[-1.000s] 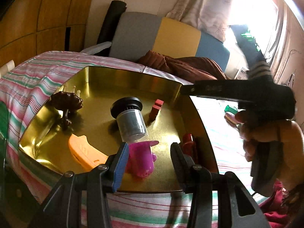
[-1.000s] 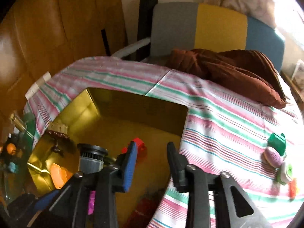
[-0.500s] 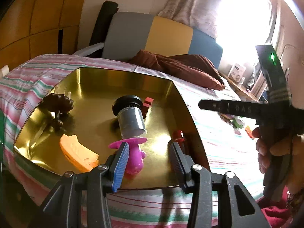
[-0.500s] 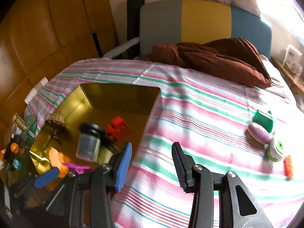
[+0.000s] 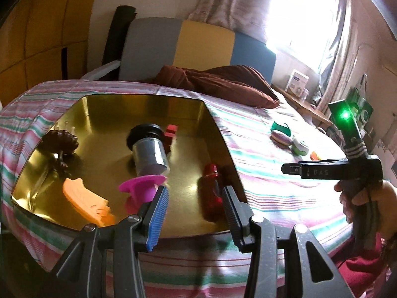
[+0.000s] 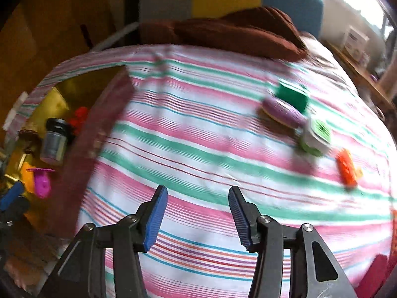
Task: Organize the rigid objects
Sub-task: 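Move both tools back toward the remaining toys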
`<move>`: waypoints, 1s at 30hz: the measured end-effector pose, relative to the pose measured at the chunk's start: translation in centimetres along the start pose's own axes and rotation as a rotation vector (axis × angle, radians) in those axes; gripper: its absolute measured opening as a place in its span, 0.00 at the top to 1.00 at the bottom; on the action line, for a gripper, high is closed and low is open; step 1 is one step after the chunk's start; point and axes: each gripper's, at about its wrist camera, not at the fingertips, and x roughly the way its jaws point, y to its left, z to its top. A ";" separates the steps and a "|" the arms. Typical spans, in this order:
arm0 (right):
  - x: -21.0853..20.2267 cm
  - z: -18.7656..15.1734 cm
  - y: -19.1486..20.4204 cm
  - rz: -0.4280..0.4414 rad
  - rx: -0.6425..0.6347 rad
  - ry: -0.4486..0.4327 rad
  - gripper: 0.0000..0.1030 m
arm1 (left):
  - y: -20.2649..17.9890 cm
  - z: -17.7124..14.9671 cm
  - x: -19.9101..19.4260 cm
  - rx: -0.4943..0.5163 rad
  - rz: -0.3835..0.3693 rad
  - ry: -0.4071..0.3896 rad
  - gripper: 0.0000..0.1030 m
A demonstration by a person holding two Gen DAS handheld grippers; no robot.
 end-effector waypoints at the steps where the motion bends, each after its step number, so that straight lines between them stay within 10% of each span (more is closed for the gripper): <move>1: 0.2 -0.2 -1.0 -0.013 0.018 0.013 0.49 | -0.3 -0.1 0.0 0.010 -0.004 0.003 0.56; 30: 1.0 -0.8 -12.0 -0.137 0.147 0.108 0.44 | -7.3 0.1 1.2 0.210 -0.060 0.048 0.56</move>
